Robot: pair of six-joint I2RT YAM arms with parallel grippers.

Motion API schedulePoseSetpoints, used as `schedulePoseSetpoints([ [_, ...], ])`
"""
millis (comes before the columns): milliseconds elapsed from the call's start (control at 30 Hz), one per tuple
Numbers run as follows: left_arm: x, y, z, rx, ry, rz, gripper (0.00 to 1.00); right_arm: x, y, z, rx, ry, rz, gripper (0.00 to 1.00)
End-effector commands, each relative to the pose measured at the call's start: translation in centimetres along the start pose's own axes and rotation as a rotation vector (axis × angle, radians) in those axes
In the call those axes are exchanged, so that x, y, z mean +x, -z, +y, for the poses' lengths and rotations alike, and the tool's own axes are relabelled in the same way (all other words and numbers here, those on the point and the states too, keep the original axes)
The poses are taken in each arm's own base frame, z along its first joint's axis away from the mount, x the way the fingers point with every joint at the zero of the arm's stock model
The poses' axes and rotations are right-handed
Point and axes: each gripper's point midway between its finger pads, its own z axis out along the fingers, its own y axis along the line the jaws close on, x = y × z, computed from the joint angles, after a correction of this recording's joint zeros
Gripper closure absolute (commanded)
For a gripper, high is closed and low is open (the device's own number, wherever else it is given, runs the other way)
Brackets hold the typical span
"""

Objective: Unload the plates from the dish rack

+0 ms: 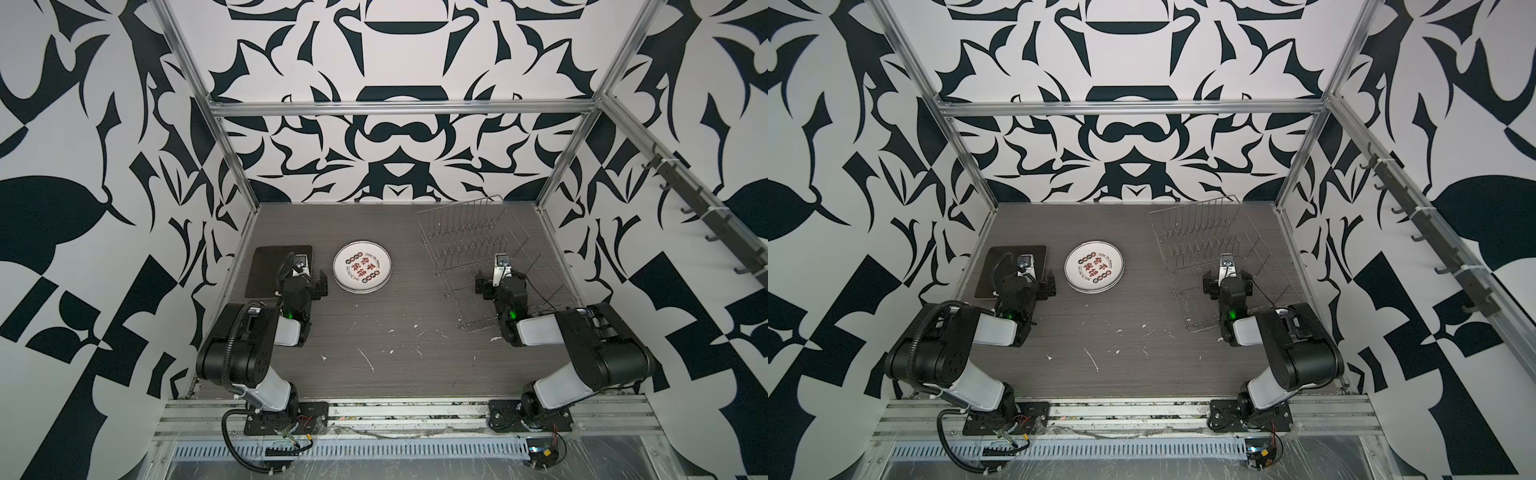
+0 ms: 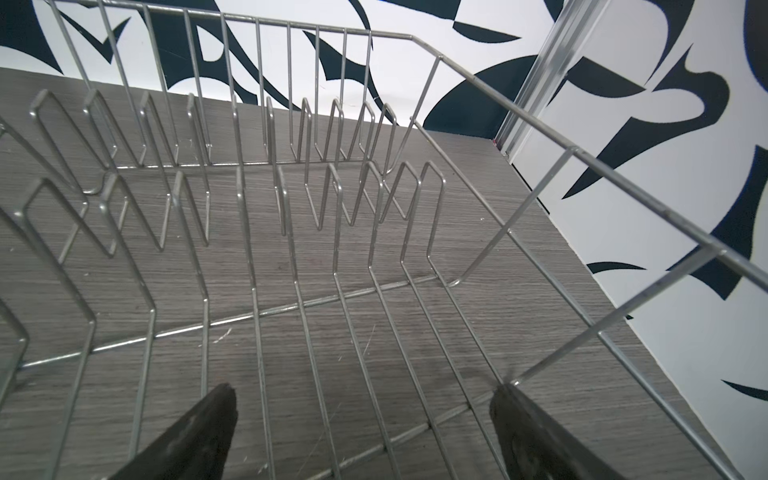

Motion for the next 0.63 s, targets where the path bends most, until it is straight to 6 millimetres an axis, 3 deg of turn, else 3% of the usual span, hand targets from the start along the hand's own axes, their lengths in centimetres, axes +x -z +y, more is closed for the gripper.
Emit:
schedulePoseSetpoints([
  [0, -1.16, -0.09, 0.13, -0.01, 0.012, -0.028, 0.01, 0.16, -0.3, -0.28, 0.006, -0.018, 0.008, 0.0],
  [600, -1.12, -0.09, 0.16, -0.01, 0.012, -0.026, 0.0, 0.32, -0.53, -0.67, 0.011, -0.04, 0.02, 0.01],
])
